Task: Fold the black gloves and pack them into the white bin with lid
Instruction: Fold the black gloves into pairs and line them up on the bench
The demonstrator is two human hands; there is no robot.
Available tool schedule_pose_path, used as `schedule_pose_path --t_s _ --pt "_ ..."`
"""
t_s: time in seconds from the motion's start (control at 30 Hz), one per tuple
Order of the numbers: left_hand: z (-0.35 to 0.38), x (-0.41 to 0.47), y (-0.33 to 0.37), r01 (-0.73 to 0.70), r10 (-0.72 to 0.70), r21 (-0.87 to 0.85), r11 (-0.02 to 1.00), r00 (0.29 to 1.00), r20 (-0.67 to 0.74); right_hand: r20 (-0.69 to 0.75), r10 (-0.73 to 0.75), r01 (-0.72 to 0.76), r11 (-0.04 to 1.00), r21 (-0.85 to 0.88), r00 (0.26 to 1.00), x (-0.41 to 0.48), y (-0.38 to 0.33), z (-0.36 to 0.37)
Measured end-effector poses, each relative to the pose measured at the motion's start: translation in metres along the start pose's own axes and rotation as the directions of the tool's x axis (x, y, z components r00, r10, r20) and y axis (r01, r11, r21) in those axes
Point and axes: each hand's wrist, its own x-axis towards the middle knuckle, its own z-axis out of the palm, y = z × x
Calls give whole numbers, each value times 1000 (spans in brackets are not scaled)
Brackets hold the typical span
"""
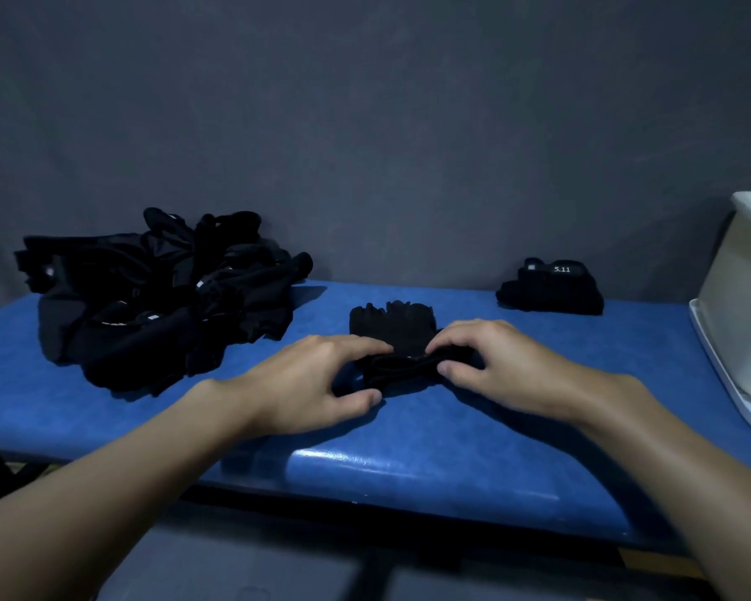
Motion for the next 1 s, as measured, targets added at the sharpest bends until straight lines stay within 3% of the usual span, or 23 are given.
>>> schedule_pose_path --t_s 0.2,0.37,0.43,0.6,0.8,1.0 --pt "4 5 -2 12 -20 -111 994 997 -70 -49 58 -53 993 104 997 3 1 -1" --pt "5 9 2 -21 -39 -289 957 979 -201 -85 75 -41 938 345 994 5 2 -3" --pt "6 10 5 4 -93 -384 923 972 -214 -37 99 -72 891 447 994 3 3 -7" --pt "7 12 8 49 -192 -535 843 958 -215 96 92 -128 862 491 991 1 10 -11" --pt "10 18 10 129 -352 -636 761 905 -237 -39 138 -91 815 573 990 8 7 2" --pt "12 24 9 157 -429 -652 742 858 -281 -130 255 -136 805 577 958 18 6 16"
